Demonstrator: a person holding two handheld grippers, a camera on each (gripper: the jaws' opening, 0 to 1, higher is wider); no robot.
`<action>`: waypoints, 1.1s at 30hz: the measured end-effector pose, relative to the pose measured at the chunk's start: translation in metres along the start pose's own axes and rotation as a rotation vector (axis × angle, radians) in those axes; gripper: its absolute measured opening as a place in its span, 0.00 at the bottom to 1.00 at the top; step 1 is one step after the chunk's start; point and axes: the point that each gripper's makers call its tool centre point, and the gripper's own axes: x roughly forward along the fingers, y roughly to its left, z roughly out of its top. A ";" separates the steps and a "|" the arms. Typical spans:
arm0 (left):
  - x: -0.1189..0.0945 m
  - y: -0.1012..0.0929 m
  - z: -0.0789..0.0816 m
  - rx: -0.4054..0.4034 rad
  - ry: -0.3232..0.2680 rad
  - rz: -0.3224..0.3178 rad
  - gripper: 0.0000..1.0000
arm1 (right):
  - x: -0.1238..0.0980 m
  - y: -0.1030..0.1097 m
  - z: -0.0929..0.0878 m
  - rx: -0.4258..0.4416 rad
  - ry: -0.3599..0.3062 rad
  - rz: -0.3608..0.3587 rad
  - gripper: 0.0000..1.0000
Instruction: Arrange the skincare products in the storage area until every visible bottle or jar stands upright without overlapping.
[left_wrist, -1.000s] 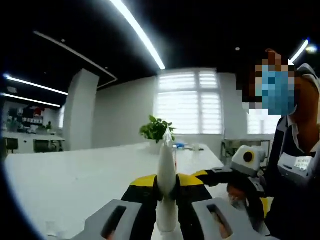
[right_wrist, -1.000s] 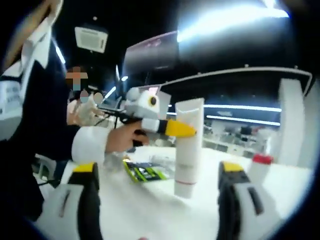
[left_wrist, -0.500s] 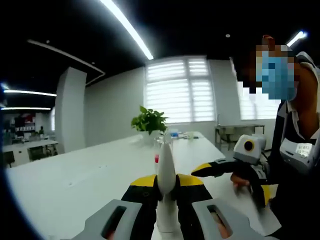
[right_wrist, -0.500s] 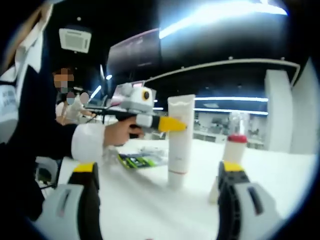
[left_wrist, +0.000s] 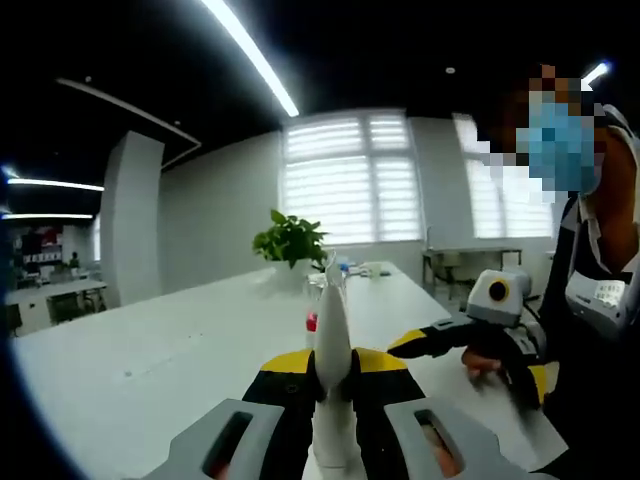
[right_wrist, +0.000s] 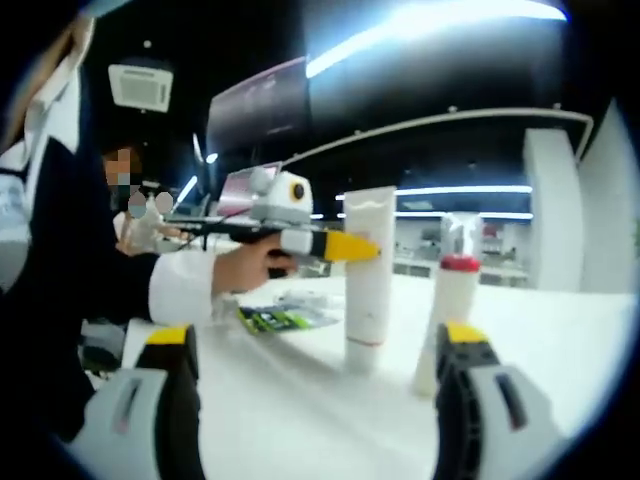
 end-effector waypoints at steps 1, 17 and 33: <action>0.001 0.000 0.000 0.005 0.003 -0.002 0.12 | 0.000 0.001 0.000 -0.005 0.003 0.002 1.00; 0.017 0.001 -0.004 -0.008 -0.004 -0.071 0.13 | -0.004 0.004 0.000 0.004 -0.010 0.016 1.00; 0.017 0.007 0.002 -0.044 -0.110 -0.098 0.20 | -0.008 0.003 0.001 0.001 -0.022 -0.007 0.97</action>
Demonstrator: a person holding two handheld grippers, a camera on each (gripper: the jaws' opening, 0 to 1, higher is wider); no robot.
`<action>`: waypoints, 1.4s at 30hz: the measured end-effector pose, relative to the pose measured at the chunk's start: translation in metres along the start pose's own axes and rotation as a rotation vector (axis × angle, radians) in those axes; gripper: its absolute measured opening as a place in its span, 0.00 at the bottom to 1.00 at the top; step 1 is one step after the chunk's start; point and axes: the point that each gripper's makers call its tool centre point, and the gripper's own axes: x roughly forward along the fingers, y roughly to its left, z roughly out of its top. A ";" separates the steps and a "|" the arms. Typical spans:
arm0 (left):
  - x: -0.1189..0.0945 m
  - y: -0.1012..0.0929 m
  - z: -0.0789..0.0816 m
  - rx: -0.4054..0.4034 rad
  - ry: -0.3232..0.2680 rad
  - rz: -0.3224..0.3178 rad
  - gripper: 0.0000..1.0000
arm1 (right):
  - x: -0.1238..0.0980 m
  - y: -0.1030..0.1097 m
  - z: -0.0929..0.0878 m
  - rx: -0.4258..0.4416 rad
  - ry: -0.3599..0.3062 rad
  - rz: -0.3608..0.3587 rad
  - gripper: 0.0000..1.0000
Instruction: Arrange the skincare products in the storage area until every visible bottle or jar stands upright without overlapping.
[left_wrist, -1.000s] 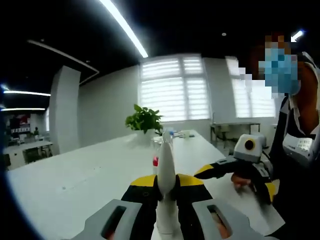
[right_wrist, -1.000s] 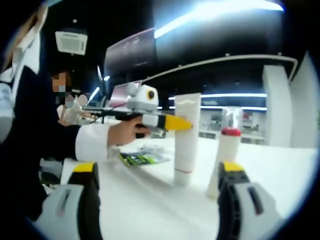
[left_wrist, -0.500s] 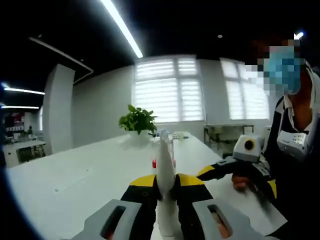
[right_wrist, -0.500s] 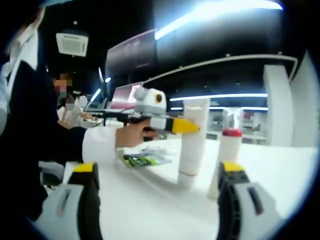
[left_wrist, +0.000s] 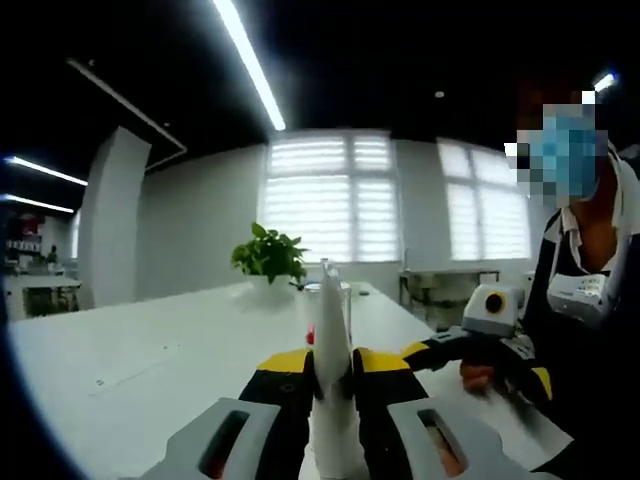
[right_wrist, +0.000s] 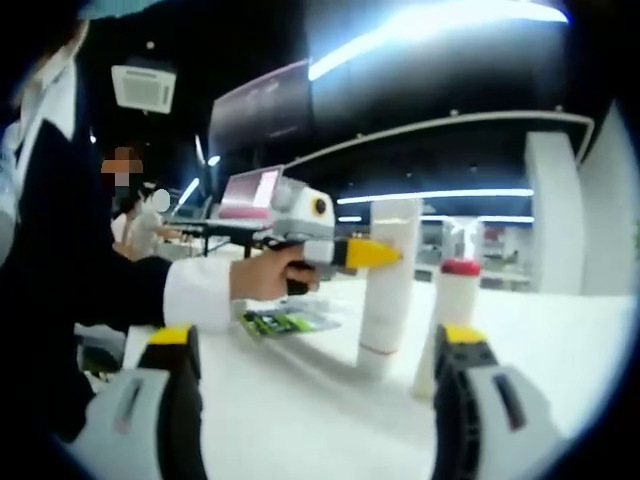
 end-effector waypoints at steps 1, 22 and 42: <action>-0.001 0.001 0.002 0.003 -0.007 0.008 0.22 | 0.001 -0.001 0.000 -0.002 0.002 -0.001 0.97; -0.021 0.028 0.006 -0.060 -0.059 0.175 0.87 | 0.004 0.000 0.000 -0.096 0.011 -0.008 0.85; -0.075 0.013 -0.018 -0.068 0.161 0.369 0.99 | 0.016 0.009 -0.013 -0.084 0.088 0.032 0.92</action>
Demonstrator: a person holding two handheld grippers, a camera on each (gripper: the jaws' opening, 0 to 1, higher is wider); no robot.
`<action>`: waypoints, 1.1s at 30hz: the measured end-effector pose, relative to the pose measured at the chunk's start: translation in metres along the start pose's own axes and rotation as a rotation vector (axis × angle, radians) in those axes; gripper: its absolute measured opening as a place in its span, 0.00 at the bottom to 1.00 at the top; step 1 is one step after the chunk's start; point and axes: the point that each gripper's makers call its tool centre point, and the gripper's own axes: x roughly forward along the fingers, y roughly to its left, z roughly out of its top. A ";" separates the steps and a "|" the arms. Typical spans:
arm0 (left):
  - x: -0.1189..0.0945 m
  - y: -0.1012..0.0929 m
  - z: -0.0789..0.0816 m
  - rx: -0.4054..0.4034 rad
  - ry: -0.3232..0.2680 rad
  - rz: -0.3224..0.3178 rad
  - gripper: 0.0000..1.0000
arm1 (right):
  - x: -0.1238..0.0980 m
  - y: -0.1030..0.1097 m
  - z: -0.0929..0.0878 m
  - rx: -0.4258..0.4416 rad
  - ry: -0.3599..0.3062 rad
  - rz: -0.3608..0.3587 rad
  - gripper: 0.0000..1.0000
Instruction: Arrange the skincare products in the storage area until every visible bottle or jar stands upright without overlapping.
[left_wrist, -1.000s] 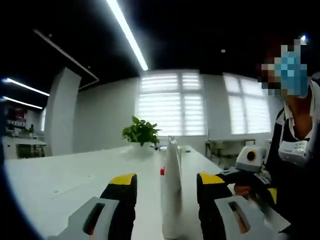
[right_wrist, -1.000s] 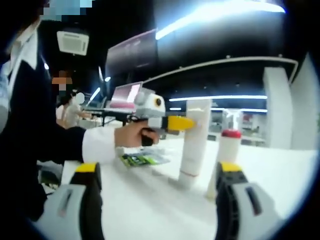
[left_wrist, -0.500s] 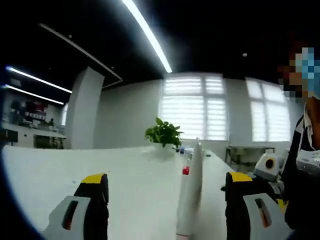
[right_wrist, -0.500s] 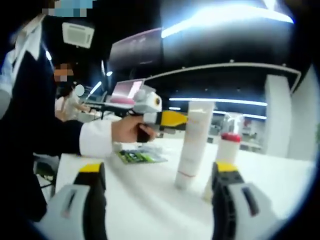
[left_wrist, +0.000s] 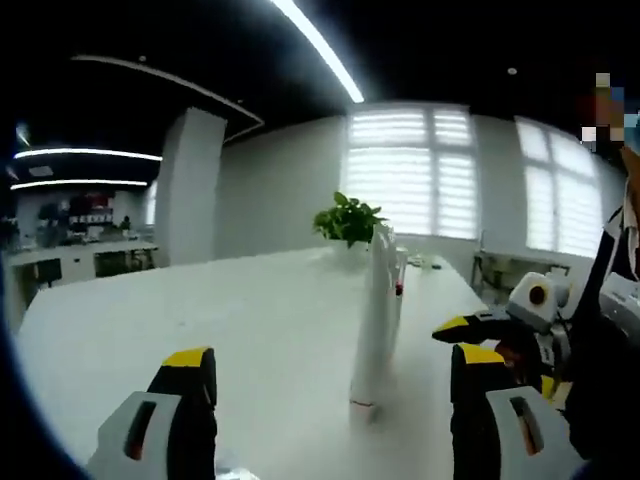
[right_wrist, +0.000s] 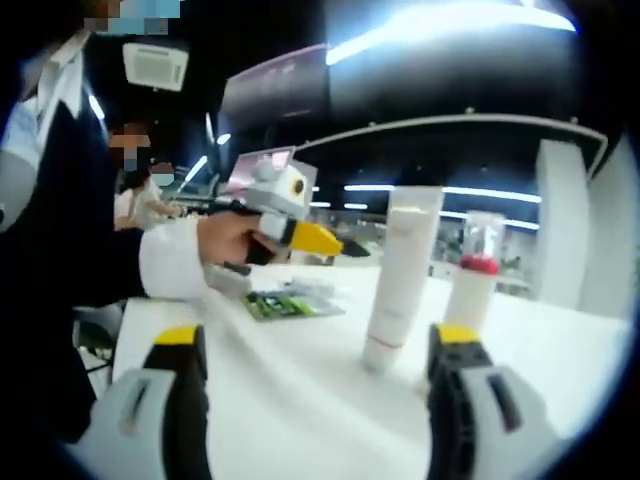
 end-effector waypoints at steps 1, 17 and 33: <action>-0.004 -0.001 0.000 0.010 0.003 0.004 0.99 | 0.001 0.001 0.000 0.000 0.005 0.003 0.92; -0.055 0.018 -0.020 -0.022 0.006 0.097 0.94 | 0.036 0.037 0.008 -0.013 0.068 0.088 0.84; -0.111 0.043 -0.040 0.009 0.080 0.198 0.92 | 0.090 0.055 0.010 -0.022 0.149 0.104 0.78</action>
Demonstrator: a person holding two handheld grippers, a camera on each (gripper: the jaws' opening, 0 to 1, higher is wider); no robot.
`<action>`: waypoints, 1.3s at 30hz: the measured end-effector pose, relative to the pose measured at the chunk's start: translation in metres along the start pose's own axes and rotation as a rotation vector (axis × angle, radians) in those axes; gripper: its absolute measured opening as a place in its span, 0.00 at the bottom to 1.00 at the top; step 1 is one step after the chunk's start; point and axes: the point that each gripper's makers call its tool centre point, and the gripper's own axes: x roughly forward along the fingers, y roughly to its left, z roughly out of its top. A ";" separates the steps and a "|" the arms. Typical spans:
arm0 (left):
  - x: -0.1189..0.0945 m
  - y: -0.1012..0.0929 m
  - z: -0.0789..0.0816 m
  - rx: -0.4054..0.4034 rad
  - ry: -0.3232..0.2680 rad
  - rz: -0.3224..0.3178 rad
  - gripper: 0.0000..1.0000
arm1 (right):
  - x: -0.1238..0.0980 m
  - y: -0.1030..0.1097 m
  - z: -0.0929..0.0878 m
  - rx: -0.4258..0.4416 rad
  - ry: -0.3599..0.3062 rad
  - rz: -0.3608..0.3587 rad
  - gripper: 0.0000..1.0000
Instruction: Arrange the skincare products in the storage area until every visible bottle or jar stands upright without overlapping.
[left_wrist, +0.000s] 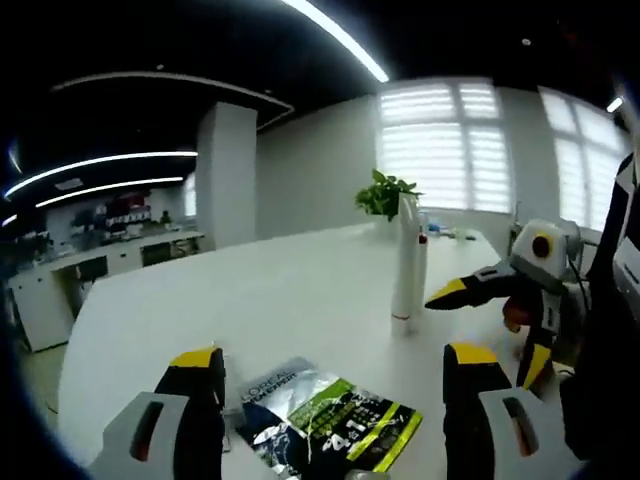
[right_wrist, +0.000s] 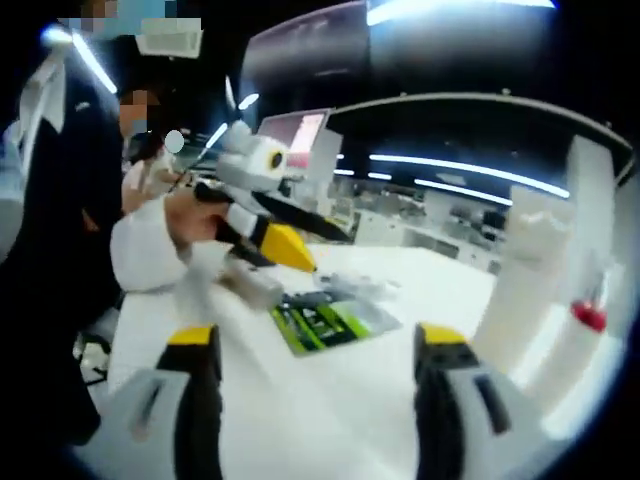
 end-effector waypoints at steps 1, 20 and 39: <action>-0.002 0.001 -0.003 -0.008 0.009 -0.003 0.92 | 0.002 0.000 0.001 0.008 0.002 0.001 0.77; -0.044 0.014 -0.024 -0.083 0.045 0.057 0.91 | 0.028 0.010 0.004 0.034 0.071 -0.020 0.71; -0.074 0.038 -0.036 -0.095 0.085 0.091 0.81 | 0.082 0.006 0.018 -0.040 0.078 0.041 0.67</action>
